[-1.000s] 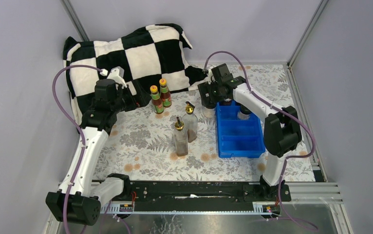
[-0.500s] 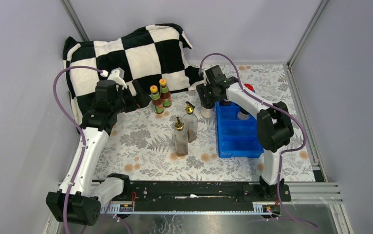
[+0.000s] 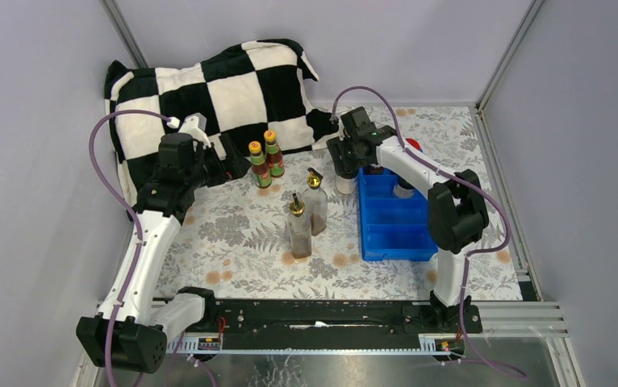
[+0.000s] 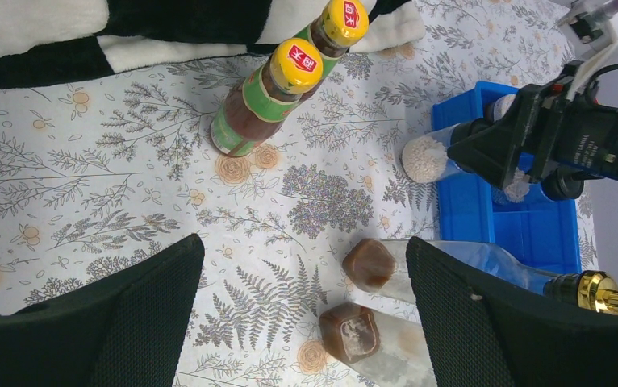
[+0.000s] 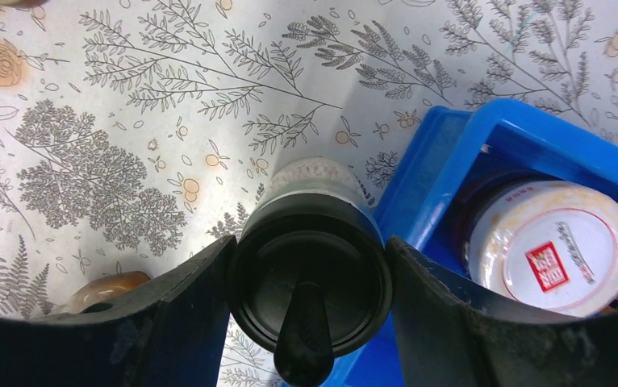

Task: Organize the condiment bottles
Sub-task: Pick up the bottle from the center of the board, then place the bottle in the storage box.

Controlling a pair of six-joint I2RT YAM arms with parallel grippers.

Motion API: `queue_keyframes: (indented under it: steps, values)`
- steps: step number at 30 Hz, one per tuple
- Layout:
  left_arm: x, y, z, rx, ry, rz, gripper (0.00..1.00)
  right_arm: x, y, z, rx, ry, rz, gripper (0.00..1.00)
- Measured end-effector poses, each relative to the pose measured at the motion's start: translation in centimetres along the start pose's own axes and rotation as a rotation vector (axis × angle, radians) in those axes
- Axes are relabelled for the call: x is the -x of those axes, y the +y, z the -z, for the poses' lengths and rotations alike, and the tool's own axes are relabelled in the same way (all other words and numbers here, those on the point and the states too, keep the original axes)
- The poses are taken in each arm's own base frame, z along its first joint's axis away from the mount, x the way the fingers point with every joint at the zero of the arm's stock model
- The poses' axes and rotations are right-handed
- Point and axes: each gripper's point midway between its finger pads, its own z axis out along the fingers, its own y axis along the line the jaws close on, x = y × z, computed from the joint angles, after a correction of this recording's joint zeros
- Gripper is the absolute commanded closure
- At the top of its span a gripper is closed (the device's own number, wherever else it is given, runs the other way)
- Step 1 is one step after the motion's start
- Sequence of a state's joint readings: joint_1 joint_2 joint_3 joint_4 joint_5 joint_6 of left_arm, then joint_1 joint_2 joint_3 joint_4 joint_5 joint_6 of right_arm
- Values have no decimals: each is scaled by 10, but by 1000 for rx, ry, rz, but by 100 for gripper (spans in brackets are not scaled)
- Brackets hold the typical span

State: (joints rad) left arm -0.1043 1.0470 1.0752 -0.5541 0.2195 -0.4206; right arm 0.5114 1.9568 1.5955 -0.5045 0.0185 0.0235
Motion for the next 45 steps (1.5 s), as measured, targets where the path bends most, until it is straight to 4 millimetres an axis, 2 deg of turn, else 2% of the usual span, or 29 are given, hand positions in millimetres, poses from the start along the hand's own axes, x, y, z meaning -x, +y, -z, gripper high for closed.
queue_keyframes:
  steps: [6, 14, 20, 38, 45]
  values:
    - [0, 0, 1, -1, -3, -1, 1, 19, 0, 34, -12, -70, 2, 41]
    - [1, -1, 3, -4, -9, -2, 1, 59, 1, 106, -15, -244, 2, 41]
    - [1, 1, 3, 6, -9, -2, 1, 64, -5, 147, -41, -307, -2, 41]
    - [2, 1, 5, 13, -16, -3, 1, 50, -24, 183, -138, -326, -15, 41]
    - [2, 1, 4, 12, -16, -3, 1, 27, -32, 176, -174, -285, -15, 41]
